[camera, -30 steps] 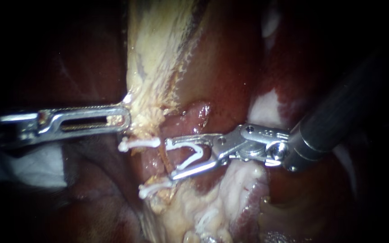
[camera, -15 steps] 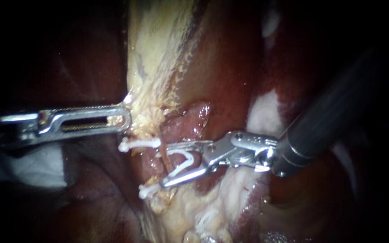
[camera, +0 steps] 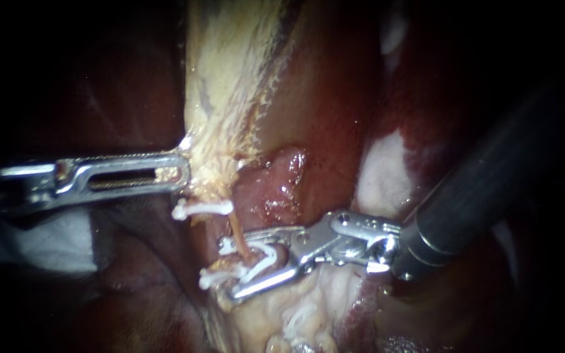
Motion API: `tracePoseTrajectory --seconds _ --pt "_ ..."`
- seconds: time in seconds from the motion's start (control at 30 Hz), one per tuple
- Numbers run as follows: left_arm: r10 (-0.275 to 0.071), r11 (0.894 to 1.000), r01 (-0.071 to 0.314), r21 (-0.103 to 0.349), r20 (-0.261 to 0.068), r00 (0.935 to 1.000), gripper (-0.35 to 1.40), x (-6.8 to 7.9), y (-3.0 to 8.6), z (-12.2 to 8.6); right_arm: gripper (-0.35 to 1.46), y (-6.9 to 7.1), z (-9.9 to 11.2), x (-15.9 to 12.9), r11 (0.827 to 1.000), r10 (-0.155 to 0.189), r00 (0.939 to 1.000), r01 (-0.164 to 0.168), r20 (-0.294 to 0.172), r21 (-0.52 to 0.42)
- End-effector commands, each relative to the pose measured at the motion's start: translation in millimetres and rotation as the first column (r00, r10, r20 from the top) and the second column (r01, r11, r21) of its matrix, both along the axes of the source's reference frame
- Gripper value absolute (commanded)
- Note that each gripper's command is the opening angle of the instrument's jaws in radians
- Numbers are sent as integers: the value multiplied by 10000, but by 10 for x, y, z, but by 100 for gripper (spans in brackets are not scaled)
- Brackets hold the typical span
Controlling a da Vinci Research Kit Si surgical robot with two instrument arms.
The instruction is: Clipping first clip right tube
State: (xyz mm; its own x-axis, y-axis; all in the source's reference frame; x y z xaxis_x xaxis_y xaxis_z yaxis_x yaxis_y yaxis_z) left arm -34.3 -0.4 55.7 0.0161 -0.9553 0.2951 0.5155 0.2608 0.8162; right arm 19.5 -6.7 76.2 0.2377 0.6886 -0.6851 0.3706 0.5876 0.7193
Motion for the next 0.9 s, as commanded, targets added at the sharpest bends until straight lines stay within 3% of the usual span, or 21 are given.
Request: tracePoseTrajectory --seconds 0.03,0.63,0.9 --pt "8 10000 -8 5 12 10000 -35 0 0 1 59 -1 0 0 10000 -11 10000 11 10 33" --pt "-9 10000 9 1 2 10000 -35 -4 1 2 52 -5 -5 22 9987 -201 9997 196 110 466" --pt "-11 10000 11 0 0 10000 -35 -4 1 2 38 -6 -6 23 9974 -243 9995 229 195 681"
